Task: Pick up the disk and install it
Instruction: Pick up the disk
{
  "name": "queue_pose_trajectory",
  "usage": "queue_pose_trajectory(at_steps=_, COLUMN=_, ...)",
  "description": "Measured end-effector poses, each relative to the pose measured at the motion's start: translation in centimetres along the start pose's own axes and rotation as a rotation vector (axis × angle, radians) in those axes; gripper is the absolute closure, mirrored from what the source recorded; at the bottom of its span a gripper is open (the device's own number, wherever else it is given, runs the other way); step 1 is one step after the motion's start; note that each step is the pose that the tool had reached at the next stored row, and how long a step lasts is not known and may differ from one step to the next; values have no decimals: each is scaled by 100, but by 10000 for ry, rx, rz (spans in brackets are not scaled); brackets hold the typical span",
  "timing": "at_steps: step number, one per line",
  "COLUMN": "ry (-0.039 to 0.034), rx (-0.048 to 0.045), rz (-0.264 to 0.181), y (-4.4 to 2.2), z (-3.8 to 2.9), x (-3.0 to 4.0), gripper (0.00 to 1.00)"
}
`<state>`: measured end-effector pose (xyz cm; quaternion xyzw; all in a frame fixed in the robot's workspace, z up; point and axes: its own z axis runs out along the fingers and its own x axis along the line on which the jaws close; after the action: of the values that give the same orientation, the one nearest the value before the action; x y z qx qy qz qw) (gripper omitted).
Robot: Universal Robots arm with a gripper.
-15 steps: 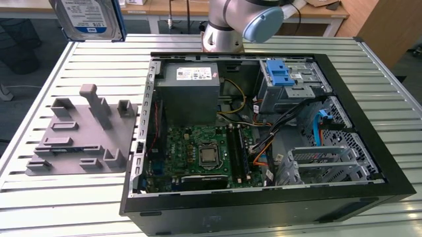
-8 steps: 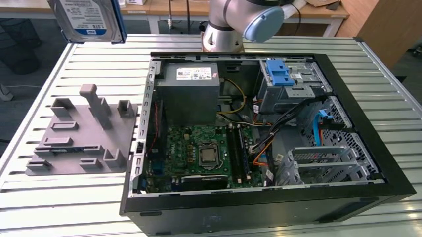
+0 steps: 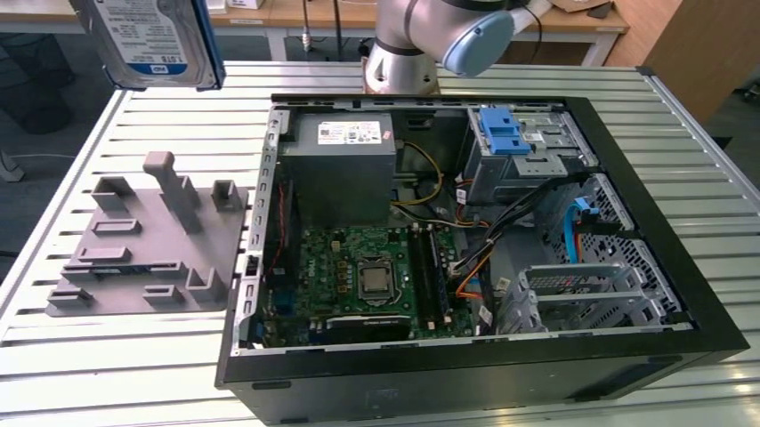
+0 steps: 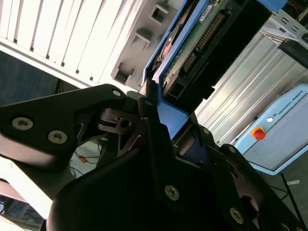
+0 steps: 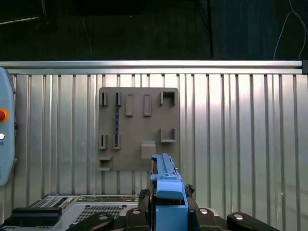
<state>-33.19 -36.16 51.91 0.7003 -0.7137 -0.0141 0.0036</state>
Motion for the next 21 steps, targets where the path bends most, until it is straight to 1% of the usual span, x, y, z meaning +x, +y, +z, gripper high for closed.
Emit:
queue_pose_trajectory(at_steps=2, ry=12, rx=1, rz=0, y=-5, z=0, x=38, gripper=64)
queue_pose_trajectory(at_steps=6, ry=16, rx=0, rz=1, y=-52, z=-2, x=55, gripper=64)
queue_pose_trajectory(at_steps=9, ry=16, rx=0, rz=0, y=-116, z=-3, x=57, gripper=64)
queue_pose_trajectory(at_steps=17, ry=17, rx=0, rz=0, y=-340, z=-9, x=53, gripper=64)
queue_pose_trajectory(at_steps=19, ry=16, rx=0, rz=0, y=-371, z=-9, x=53, gripper=64)
queue_pose_trajectory(at_steps=21, ry=15, rx=1, rz=1, y=-371, z=-9, x=53, gripper=64)
